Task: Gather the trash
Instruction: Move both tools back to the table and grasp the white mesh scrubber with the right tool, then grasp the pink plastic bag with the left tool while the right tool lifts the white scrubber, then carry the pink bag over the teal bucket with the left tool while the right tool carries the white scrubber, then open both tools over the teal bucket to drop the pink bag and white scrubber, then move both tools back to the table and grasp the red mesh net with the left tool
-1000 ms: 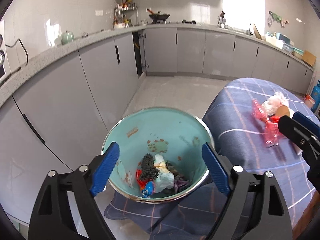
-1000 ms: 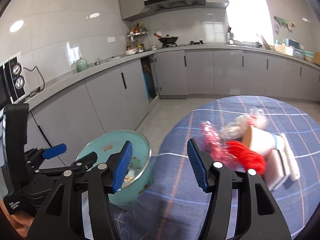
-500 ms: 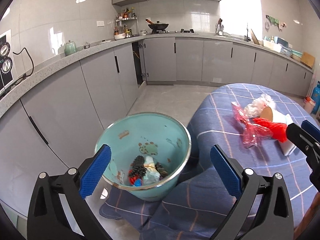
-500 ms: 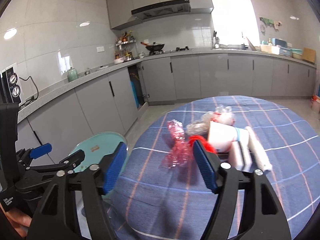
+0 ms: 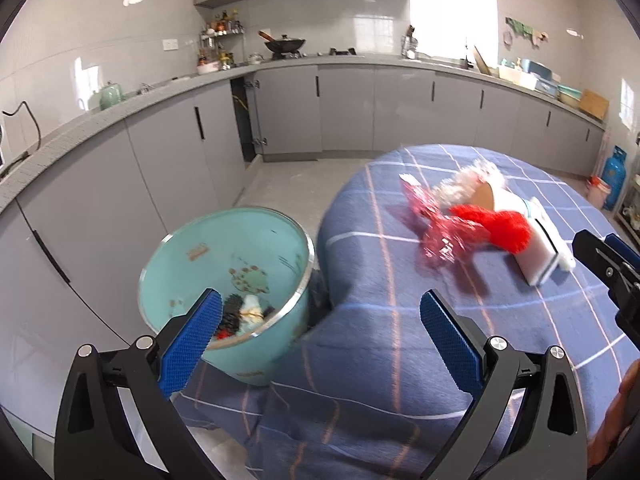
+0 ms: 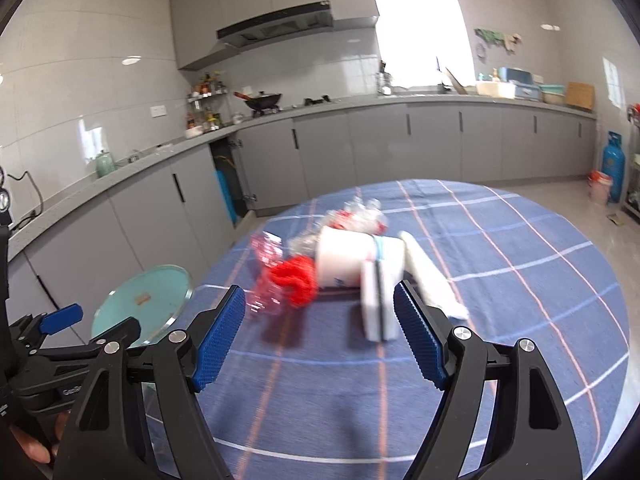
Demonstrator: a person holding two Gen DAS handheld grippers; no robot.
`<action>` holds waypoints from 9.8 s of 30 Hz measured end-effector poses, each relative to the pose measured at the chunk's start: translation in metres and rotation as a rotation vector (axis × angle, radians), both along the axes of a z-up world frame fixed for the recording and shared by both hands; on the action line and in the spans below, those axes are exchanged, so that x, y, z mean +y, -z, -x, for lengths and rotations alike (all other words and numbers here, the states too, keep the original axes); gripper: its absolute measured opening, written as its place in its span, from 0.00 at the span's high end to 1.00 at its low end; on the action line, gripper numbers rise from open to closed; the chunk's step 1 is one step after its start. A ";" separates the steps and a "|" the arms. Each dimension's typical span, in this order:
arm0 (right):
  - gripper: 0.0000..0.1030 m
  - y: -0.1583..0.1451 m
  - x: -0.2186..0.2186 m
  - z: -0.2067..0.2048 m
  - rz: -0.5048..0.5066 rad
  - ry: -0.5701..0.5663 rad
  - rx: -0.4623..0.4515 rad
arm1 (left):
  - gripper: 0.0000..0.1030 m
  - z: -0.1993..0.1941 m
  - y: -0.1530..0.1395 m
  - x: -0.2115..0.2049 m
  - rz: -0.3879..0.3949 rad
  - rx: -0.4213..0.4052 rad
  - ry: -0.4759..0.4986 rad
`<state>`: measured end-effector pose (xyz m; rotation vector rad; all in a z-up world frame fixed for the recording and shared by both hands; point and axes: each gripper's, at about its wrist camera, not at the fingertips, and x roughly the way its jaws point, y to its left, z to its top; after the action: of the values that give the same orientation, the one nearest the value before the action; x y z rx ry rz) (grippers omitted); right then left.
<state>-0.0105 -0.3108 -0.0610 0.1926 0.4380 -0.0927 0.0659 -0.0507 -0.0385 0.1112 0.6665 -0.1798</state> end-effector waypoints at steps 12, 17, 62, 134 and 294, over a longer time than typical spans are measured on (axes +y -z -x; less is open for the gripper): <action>0.31 0.027 -0.048 0.006 -0.038 0.108 0.064 | 0.06 -0.001 0.027 -0.034 -0.013 0.051 0.074; 0.44 0.031 -0.061 0.006 -0.053 0.146 0.082 | 0.06 -0.003 0.033 -0.040 -0.014 0.067 0.078; 0.72 0.054 -0.111 -0.077 -0.150 0.000 0.353 | 0.16 -0.126 0.042 -0.116 0.022 0.162 0.071; 0.85 -0.023 0.109 -0.051 0.022 -0.294 0.098 | 0.80 -0.043 -0.008 0.082 0.056 -0.008 -0.066; 0.37 0.020 -0.064 -0.020 -0.121 0.085 0.122 | 0.06 -0.039 0.020 -0.064 -0.024 0.079 0.074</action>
<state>0.0096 -0.3747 -0.0811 0.3255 0.5580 -0.1624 0.1046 -0.1142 -0.0586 0.1523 0.7441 -0.2486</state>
